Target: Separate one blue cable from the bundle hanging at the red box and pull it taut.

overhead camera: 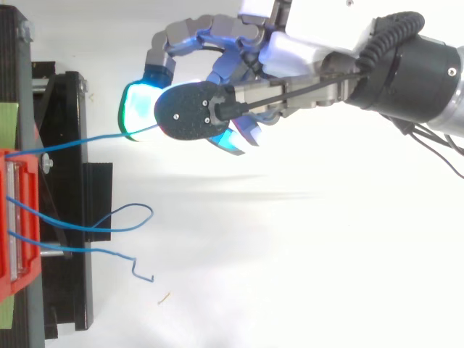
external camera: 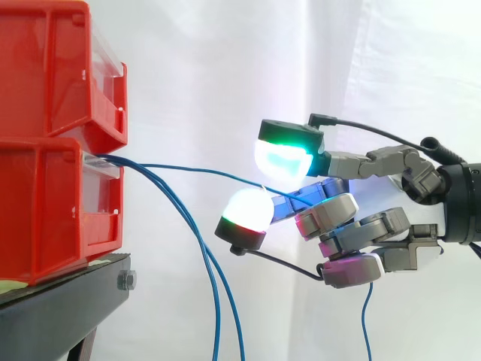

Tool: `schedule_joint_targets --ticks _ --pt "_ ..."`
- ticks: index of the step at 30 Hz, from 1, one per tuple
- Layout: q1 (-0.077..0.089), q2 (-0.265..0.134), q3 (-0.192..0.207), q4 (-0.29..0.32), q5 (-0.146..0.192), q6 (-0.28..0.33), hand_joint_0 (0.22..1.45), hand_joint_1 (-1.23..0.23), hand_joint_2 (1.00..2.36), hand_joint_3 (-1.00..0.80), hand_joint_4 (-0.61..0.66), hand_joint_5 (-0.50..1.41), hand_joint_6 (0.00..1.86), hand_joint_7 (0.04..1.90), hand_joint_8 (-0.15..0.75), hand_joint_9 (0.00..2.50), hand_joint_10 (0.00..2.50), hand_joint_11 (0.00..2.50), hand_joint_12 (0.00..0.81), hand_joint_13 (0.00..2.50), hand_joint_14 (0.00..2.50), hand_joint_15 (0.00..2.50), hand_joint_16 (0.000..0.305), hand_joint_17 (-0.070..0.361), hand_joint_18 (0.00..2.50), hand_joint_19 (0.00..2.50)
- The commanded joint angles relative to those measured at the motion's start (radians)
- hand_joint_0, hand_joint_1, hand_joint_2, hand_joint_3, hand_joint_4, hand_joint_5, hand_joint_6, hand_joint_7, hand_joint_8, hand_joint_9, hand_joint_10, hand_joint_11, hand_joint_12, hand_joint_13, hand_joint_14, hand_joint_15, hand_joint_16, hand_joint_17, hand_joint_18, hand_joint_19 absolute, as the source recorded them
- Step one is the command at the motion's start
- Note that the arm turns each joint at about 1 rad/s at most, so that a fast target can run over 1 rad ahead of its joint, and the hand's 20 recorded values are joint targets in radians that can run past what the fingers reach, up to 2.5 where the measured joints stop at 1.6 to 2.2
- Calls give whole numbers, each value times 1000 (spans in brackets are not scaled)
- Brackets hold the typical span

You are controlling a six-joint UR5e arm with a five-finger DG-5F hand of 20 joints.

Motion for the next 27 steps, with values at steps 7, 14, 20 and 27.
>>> schedule_joint_targets --ticks 7,14,20,27 --pt "3 1 0 1 -13 -7 645 -586 1014 -326 223 -142 642 1015 341 1132 564 1292 336 1314 2113 980 45 101 1405 1196" --pt "3 2 0 -1 -24 -2 674 -632 1020 -171 207 -151 675 962 332 1123 616 1281 334 1318 2122 985 45 101 1425 1216" --pt "0 2 0 -2 -24 -1 684 -662 1017 -127 228 -162 706 894 348 1110 678 1246 344 1328 2150 961 47 107 1448 1214" --pt "-2 2 2 -2 -24 -2 659 -621 1015 -271 227 -165 706 892 327 1098 618 1268 334 1315 2149 976 45 100 1427 1233"
